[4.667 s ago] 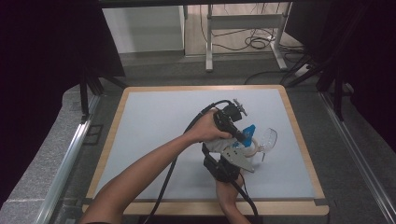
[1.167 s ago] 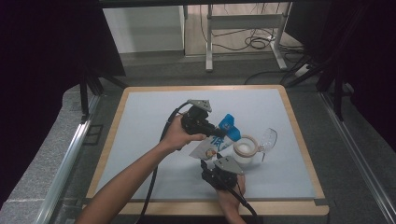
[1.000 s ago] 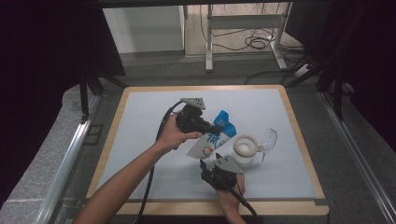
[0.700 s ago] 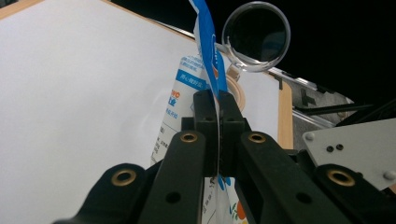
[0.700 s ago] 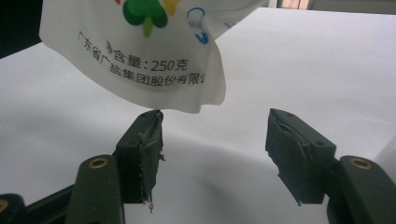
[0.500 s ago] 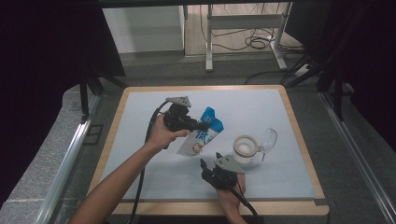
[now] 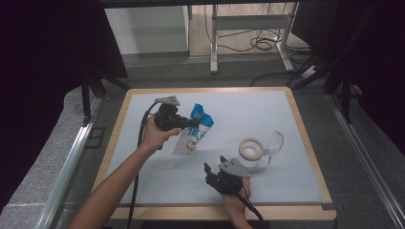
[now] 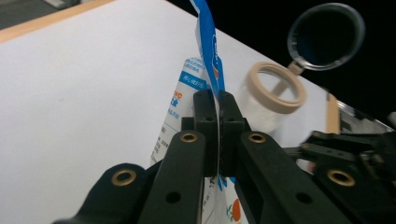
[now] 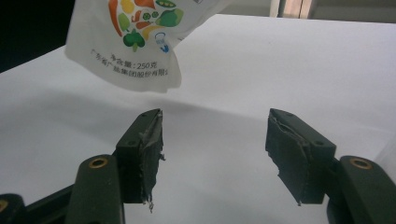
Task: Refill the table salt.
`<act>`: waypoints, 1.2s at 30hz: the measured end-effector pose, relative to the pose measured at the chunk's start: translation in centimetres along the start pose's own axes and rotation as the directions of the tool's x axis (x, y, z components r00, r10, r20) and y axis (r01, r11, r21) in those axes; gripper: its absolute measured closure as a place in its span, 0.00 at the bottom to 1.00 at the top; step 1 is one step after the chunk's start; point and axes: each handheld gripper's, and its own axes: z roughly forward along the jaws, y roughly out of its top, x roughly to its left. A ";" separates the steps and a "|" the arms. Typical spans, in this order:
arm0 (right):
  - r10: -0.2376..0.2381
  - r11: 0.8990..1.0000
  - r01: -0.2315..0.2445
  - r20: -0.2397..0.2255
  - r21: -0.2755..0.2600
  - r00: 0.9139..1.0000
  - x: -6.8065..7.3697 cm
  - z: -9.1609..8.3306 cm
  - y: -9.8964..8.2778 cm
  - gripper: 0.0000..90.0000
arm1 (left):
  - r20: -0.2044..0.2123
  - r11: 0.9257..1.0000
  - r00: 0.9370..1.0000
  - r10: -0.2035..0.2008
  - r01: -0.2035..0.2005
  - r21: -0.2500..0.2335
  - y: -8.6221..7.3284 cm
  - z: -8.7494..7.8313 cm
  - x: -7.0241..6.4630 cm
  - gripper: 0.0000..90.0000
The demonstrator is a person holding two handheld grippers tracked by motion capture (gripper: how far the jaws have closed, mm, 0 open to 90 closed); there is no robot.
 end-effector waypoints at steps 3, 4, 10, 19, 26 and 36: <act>-0.002 1.000 0.002 -0.004 0.001 1.000 0.0 0.1 0.0 0.42 | -0.041 1.000 0.999 -0.012 0.011 -0.022 -0.4 -0.6 1.1 1.00; -0.003 1.000 0.003 -0.006 0.002 1.000 0.0 0.1 -0.1 0.42 | -0.051 0.999 0.999 -0.018 0.016 -0.030 -0.6 -0.8 1.5 1.00; -0.004 1.000 0.004 -0.007 0.007 1.000 0.0 0.2 -0.1 0.42 | -0.116 0.997 0.992 -0.055 0.047 -0.065 -1.3 -1.6 3.8 1.00; -0.001 1.000 0.001 -0.007 0.010 1.000 -0.2 0.4 -0.2 0.42 | -0.160 0.993 0.983 -0.086 0.071 -0.095 -2.1 -2.2 5.8 1.00; -0.001 1.000 0.001 -0.006 0.014 1.000 -0.3 0.5 -0.3 0.42 | -0.197 0.988 0.975 -0.107 0.082 -0.127 -2.8 -2.8 7.3 1.00; -0.004 1.000 0.004 -0.007 0.012 1.000 -0.2 0.4 -0.3 0.42 | -0.244 0.979 0.960 -0.138 0.094 -0.183 -5.8 -4.3 7.1 1.00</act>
